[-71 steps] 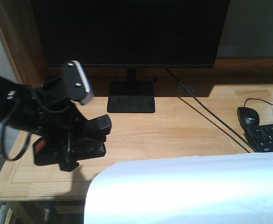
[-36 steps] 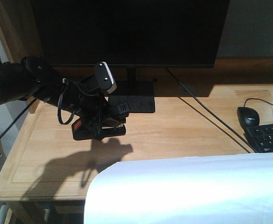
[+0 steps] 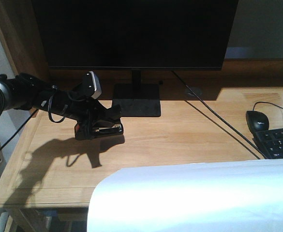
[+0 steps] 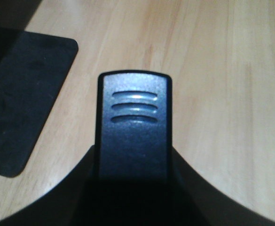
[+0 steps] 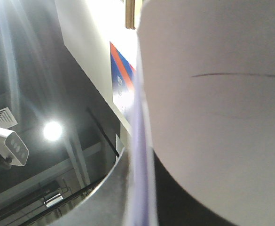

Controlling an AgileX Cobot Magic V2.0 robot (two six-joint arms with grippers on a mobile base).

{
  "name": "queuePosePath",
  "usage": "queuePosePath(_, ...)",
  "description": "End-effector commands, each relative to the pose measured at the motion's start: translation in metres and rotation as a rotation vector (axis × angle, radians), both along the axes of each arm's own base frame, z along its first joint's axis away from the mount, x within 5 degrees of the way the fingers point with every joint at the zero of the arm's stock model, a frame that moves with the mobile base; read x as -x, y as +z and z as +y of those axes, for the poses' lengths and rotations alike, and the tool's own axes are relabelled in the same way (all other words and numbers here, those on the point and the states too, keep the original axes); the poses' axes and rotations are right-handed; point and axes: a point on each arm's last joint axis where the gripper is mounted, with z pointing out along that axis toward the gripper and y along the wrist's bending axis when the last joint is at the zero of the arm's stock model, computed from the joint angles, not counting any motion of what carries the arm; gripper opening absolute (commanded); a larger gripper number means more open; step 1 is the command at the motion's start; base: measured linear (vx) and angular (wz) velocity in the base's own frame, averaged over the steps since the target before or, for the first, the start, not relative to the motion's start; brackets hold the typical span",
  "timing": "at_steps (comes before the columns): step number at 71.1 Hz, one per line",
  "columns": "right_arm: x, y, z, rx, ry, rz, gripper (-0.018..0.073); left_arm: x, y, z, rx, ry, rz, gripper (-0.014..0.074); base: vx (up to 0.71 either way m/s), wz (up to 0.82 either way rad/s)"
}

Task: Grab stapler and paper to desk for stapling
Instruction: 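Hold the stapler on the desk with the left gripper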

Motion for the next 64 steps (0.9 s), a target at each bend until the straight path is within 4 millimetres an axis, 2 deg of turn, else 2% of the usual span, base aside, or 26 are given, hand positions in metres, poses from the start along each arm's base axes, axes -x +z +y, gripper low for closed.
queuePosePath(1,0.001,0.001,-0.001,-0.021,0.007,-0.021,-0.0008,-0.007,0.036,-0.001,0.158,0.006,-0.103,-0.0006,0.00,0.00)
queuePosePath(23,0.001,0.001,-0.001,-0.021,0.007,-0.021,-0.0008,-0.011,0.005,0.001,0.164,-0.022,-0.070,-0.0006,0.00,0.00)
queuePosePath(45,0.001,0.001,-0.001,-0.021,0.007,-0.021,-0.0008,-0.011,0.004,0.001,0.162,-0.022,-0.067,0.0017,0.00,0.00)
queuePosePath(64,0.001,0.001,-0.001,-0.021,0.007,-0.021,-0.0008,-0.009,-0.002,0.000,0.087,-0.040,-0.068,0.0120,0.00,0.00)
